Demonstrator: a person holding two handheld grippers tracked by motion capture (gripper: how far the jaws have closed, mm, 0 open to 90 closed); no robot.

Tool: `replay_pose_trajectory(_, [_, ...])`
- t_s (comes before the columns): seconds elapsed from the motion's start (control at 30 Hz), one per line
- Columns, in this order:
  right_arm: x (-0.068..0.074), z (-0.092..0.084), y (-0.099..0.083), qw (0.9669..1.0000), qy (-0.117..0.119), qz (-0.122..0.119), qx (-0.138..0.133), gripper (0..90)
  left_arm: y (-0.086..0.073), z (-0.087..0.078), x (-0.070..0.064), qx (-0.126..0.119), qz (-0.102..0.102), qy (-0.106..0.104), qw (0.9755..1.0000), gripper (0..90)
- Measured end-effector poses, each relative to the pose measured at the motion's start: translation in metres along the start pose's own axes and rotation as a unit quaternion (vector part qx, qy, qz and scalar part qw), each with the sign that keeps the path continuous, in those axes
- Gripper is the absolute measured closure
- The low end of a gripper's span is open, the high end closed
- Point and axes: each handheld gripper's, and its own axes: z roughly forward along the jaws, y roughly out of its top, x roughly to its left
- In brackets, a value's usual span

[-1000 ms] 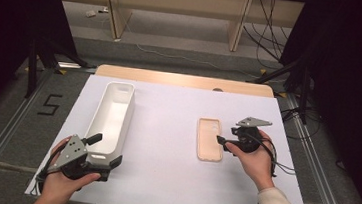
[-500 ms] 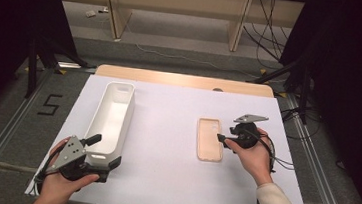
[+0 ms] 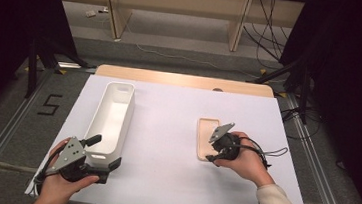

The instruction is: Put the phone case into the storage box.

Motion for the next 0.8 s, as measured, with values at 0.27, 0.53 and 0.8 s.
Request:
replay_pose_trajectory(0.27, [0.005,0.008,0.009,0.9974,-0.006,-0.05,0.051,50.7,0.0,0.0,-0.001,0.002,-0.003,0.0,1.0,3.3])
replay_pose_trajectory(0.53, [0.005,0.013,0.016,0.9943,-0.012,-0.072,0.078,51.1,0.0,0.0,-0.001,0.006,-0.004,0.001,1.0,3.3])
replay_pose_trajectory(0.8, [0.005,0.019,0.017,0.9906,-0.004,-0.085,0.107,53.2,0.0,0.0,-0.001,0.006,-0.004,0.0,1.0,3.3])
